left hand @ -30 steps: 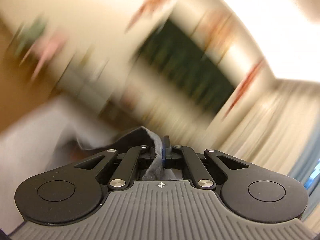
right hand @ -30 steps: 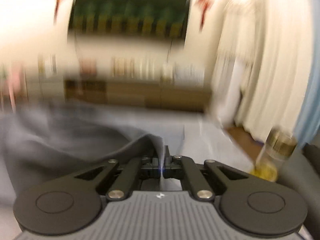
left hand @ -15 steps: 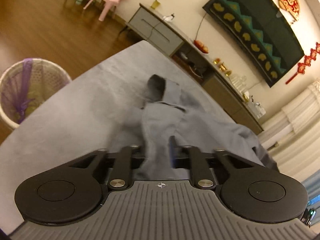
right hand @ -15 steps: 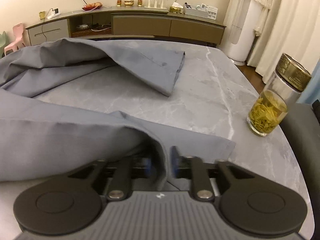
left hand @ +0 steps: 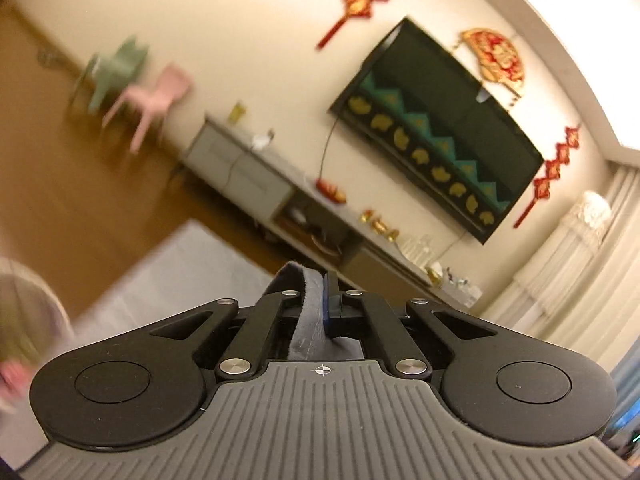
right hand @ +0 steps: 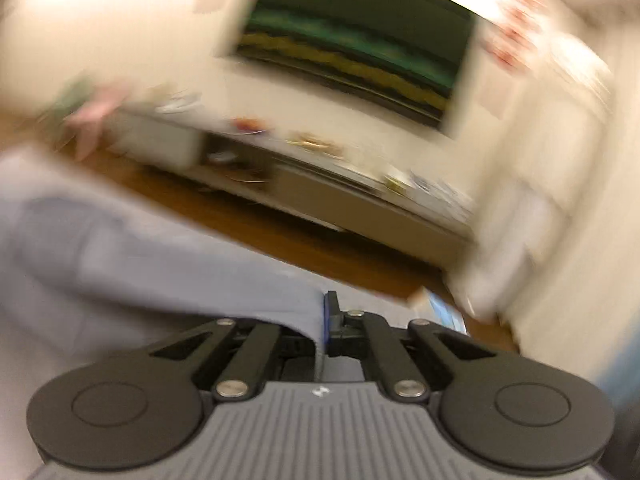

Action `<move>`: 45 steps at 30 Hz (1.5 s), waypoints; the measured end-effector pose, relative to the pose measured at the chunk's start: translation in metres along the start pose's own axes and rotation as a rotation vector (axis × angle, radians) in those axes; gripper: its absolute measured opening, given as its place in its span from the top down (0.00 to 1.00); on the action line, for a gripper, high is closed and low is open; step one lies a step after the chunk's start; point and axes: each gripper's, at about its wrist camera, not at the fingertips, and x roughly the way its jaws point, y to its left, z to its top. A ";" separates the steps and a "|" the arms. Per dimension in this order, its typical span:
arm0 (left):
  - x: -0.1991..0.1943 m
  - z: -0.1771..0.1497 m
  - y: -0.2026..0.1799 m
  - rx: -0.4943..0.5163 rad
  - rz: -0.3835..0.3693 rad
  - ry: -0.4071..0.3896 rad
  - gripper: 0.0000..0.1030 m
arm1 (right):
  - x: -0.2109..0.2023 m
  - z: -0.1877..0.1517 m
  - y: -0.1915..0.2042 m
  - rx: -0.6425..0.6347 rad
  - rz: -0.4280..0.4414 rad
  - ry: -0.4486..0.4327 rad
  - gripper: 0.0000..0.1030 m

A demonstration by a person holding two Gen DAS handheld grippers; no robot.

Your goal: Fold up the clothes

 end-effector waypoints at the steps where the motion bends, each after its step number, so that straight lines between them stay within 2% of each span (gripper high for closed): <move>1: -0.006 0.000 0.008 0.026 0.032 0.036 1.00 | -0.005 0.000 0.007 -0.120 0.025 0.049 0.99; 2: -0.008 -0.004 0.019 0.049 0.082 0.096 1.00 | -0.006 -0.008 0.017 -0.249 0.042 0.116 0.98; 3: -0.006 -0.013 0.033 0.074 0.143 0.179 1.00 | -0.002 -0.020 0.024 -0.325 0.067 0.177 0.98; 4: 0.001 -0.029 0.051 0.088 0.210 0.292 1.00 | 0.005 -0.035 0.032 -0.372 0.084 0.223 0.93; 5: 0.008 -0.047 0.068 0.098 0.274 0.398 1.00 | 0.015 -0.052 0.039 -0.401 0.091 0.269 0.86; 6: 0.014 -0.067 0.081 0.117 0.335 0.485 1.00 | 0.027 -0.073 0.047 -0.416 0.111 0.345 0.84; 7: 0.016 -0.086 0.088 0.144 0.379 0.550 1.00 | 0.038 -0.093 0.053 -0.432 0.146 0.428 0.82; 8: 0.014 -0.099 0.091 0.167 0.394 0.579 1.00 | 0.045 -0.112 0.056 -0.446 0.188 0.507 0.81; 10: -0.001 -0.106 0.087 0.187 0.381 0.562 1.00 | 0.044 -0.129 0.053 -0.406 0.261 0.566 0.78; 11: -0.012 -0.101 0.085 0.188 0.366 0.538 0.97 | 0.038 -0.128 0.047 -0.352 0.300 0.559 0.75; 13: -0.032 -0.082 0.080 0.194 0.332 0.486 0.72 | 0.019 -0.114 0.032 -0.236 0.362 0.481 0.69; 16: -0.046 -0.039 0.064 0.210 0.322 0.396 0.59 | 0.000 -0.078 0.017 -0.151 0.423 0.340 0.58; 18: -0.050 -0.014 0.060 0.190 0.319 0.331 0.52 | 0.000 -0.051 0.015 -0.142 0.465 0.268 0.57; 20: -0.033 0.005 0.055 0.181 0.328 0.310 0.43 | 0.006 -0.031 0.016 -0.129 0.533 0.215 0.57; 22: 0.002 0.012 0.055 0.175 0.361 0.331 0.32 | 0.034 -0.008 0.014 -0.085 0.540 0.153 0.50; 23: 0.021 0.014 0.055 0.173 0.380 0.347 0.32 | 0.055 0.001 0.015 -0.053 0.515 0.144 0.41; 24: 0.044 0.014 0.058 0.163 0.395 0.369 0.32 | 0.076 0.008 0.020 -0.037 0.465 0.150 0.37; 27: 0.119 0.008 0.069 0.123 0.407 0.446 0.32 | 0.153 0.022 0.041 -0.046 0.283 0.228 0.34; 28: 0.144 0.005 0.072 0.111 0.406 0.470 0.32 | 0.176 0.024 0.048 -0.055 0.254 0.258 0.33; 32: 0.221 -0.012 0.095 0.065 0.501 0.545 0.33 | 0.243 0.015 0.073 -0.111 0.262 0.371 0.24; 33: 0.232 -0.016 0.099 0.050 0.506 0.557 0.38 | 0.254 0.011 0.079 -0.135 0.272 0.395 0.24; 35: 0.244 -0.019 0.099 0.023 0.436 0.560 0.56 | 0.267 0.002 0.091 -0.172 0.264 0.417 0.23; 36: 0.247 -0.019 0.095 0.031 0.405 0.553 0.88 | 0.269 -0.001 0.090 -0.173 0.244 0.386 0.25; 37: 0.249 -0.020 0.089 0.056 0.378 0.545 1.00 | 0.275 0.000 0.087 -0.158 0.235 0.398 0.52; 38: 0.251 -0.021 0.080 0.089 0.359 0.531 1.00 | 0.281 0.000 0.083 -0.143 0.226 0.410 0.92; 39: 0.252 -0.021 0.071 0.115 0.343 0.510 1.00 | 0.285 0.000 0.075 -0.120 0.215 0.433 0.99; 41: 0.248 -0.010 0.046 0.154 0.288 0.417 1.00 | 0.282 0.005 0.062 -0.116 0.146 0.381 0.99; 44: 0.202 0.025 -0.007 0.186 0.057 0.138 1.00 | 0.251 0.028 0.026 -0.036 -0.015 0.235 0.99; 45: 0.180 0.031 -0.022 0.207 -0.006 0.080 1.00 | 0.230 0.035 0.013 -0.011 -0.047 0.179 0.99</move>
